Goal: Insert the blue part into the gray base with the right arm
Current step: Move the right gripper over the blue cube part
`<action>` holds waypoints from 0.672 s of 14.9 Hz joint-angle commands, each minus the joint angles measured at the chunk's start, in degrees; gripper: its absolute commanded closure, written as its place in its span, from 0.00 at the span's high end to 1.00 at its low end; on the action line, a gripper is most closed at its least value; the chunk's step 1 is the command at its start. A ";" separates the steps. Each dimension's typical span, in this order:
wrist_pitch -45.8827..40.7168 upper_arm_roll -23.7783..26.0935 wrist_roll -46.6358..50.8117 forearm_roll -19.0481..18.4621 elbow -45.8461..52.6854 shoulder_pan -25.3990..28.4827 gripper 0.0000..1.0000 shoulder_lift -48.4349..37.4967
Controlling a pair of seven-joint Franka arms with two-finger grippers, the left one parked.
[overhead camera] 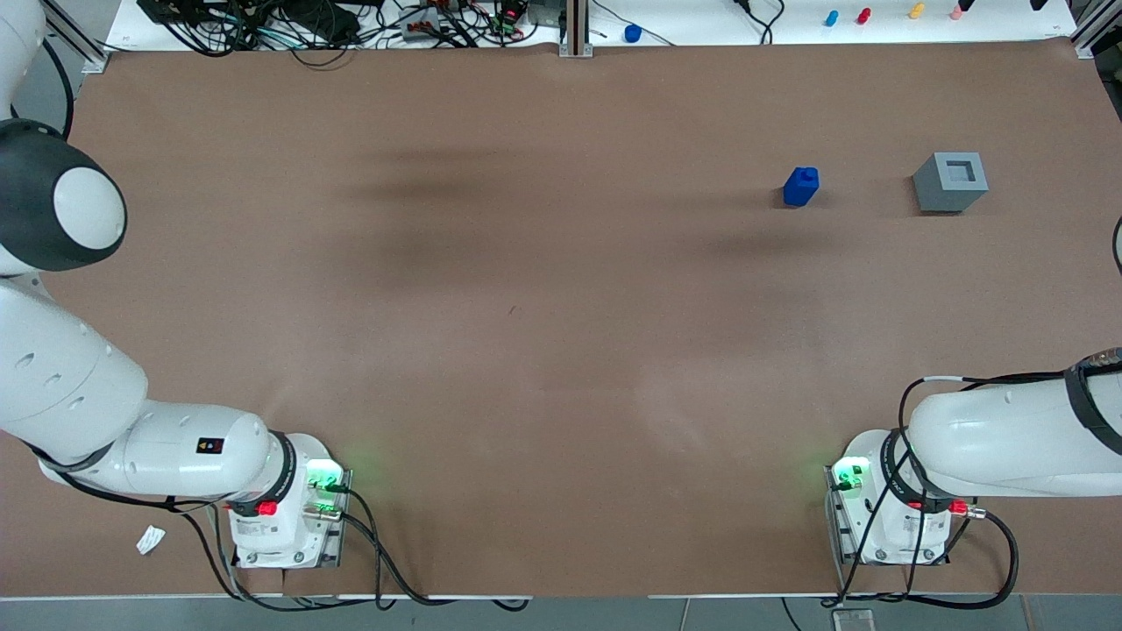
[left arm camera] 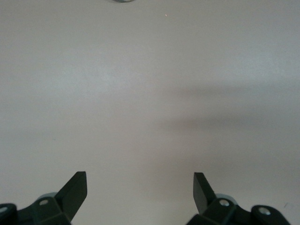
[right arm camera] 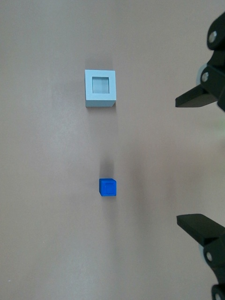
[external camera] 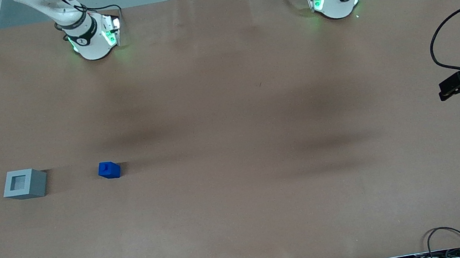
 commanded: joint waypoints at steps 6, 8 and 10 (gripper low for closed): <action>0.98 0.27 0.66 1.08 -1.35 -0.26 1.00 0.18; 3.69 0.18 0.57 2.32 -4.76 -0.18 1.00 0.71; 7.55 0.27 0.57 2.41 -8.72 0.26 1.00 1.06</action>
